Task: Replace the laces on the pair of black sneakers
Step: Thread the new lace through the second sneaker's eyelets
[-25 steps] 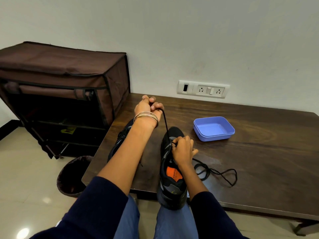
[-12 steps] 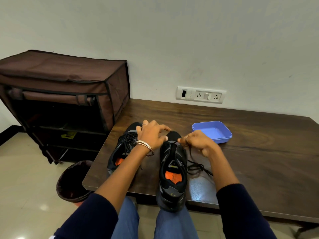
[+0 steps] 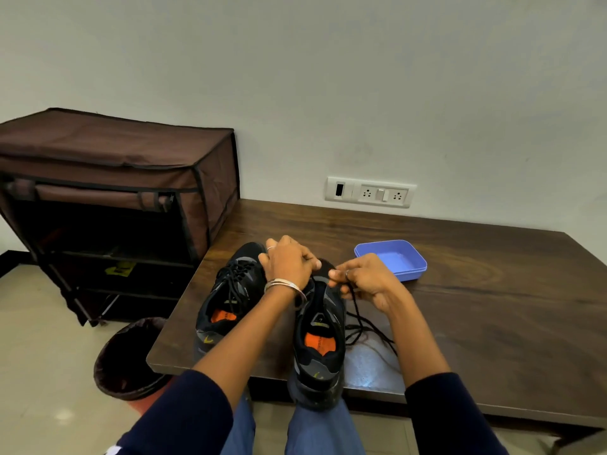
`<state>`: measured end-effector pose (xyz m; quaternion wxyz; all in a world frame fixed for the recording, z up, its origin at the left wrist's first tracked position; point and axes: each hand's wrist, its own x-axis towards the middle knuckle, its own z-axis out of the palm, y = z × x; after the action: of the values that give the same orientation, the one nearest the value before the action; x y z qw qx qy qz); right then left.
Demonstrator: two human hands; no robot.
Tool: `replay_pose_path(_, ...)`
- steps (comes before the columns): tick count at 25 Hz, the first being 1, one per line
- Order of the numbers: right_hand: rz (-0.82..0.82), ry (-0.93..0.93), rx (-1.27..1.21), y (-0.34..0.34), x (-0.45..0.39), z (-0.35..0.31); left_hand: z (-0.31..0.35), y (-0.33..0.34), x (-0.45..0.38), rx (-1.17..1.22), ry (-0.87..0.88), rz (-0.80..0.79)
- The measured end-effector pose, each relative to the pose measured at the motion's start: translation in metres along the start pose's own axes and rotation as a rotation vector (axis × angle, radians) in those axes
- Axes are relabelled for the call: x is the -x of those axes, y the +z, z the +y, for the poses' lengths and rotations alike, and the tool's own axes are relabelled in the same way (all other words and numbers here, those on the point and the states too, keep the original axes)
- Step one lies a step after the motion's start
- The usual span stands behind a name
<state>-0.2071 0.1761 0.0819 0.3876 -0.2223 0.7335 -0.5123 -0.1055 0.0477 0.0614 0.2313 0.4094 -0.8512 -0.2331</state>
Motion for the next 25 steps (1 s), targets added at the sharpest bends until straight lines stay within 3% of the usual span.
replay_pose_path(4,0.27,0.013,0.069,-0.036,0.003,0.009,-0.029,-0.005,-0.01,-0.041,-0.26,-0.036)
replay_pose_path(5,0.381,-0.01,0.134,-0.047,0.001,0.011,-0.035,-0.007,-0.012,-0.009,-0.248,-0.064)
replay_pose_path(7,0.57,-0.116,0.272,-0.053,-0.002,0.009,-0.031,-0.009,-0.011,0.124,-0.049,-0.105)
replay_pose_path(8,0.562,-0.187,0.327,-0.046,-0.002,0.002,-0.021,-0.011,-0.008,0.205,0.07,-0.128)
replay_pose_path(11,0.327,-0.344,0.38,-0.006,-0.001,-0.018,0.016,-0.009,0.0,0.281,0.314,-0.194)
replay_pose_path(15,0.203,-0.257,0.072,-0.001,-0.003,-0.019,0.009,-0.017,-0.008,0.354,0.274,-0.253)
replay_pose_path(16,0.182,-0.215,-0.002,-0.007,-0.002,-0.015,0.0,-0.019,-0.01,0.32,0.236,-0.22)
replay_pose_path(18,0.232,-0.165,0.009,-0.023,-0.002,-0.003,-0.026,-0.017,-0.017,0.295,0.005,0.01)
replay_pose_path(20,0.402,-0.163,0.093,-0.04,-0.003,0.007,-0.049,-0.018,-0.021,0.336,-0.337,0.238)
replay_pose_path(21,0.495,-0.17,0.138,-0.045,-0.004,0.011,-0.057,-0.019,-0.021,0.318,-0.421,0.274)
replay_pose_path(23,0.57,-0.176,0.223,-0.045,-0.008,0.013,-0.062,-0.015,-0.02,0.227,-0.335,0.238)
replay_pose_path(25,0.491,-0.192,0.269,-0.028,-0.01,0.006,-0.047,-0.011,-0.015,0.262,-0.039,0.149)
